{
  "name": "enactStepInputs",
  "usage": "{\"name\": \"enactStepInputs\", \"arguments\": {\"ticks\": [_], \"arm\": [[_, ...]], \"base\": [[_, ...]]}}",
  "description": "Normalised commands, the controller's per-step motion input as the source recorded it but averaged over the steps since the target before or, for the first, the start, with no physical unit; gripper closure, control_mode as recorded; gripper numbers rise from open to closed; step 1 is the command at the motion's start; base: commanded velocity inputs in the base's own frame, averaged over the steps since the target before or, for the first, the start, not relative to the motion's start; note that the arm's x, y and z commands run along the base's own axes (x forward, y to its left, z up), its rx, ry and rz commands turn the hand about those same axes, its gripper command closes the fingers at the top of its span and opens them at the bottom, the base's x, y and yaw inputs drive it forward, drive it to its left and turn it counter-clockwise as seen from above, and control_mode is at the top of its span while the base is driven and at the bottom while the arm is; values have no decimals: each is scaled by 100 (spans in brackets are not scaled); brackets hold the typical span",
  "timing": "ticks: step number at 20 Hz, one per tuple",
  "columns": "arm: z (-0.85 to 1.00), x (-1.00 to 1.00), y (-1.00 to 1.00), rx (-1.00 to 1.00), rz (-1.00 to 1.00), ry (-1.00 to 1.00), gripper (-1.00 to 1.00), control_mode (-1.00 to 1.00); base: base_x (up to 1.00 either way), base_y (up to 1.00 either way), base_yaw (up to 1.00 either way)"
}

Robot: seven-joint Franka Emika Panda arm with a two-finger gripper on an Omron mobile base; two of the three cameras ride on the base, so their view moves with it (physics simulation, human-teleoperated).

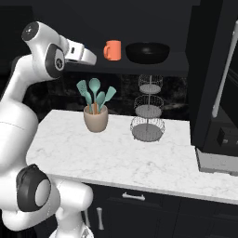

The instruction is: Gather all objects into one cabinet and sort the glasses and bowls to opposite sides.

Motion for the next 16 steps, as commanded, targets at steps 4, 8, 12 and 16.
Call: {"name": "enactStepInputs", "arguments": {"ticks": [4, 8, 12, 16], "arm": [[0, 47, -21, 0, 0, -6, -100, -100], [0, 47, -17, 0, 0, -2, -100, -100], [-1, 50, -3, 0, 0, 0, -100, -100], [-2, 49, -1, 0, 0, 0, -100, -100]], "base": [[0, 0, 0], [0, 0, 0], [0, 0, 0], [0, 0, 0]]}}
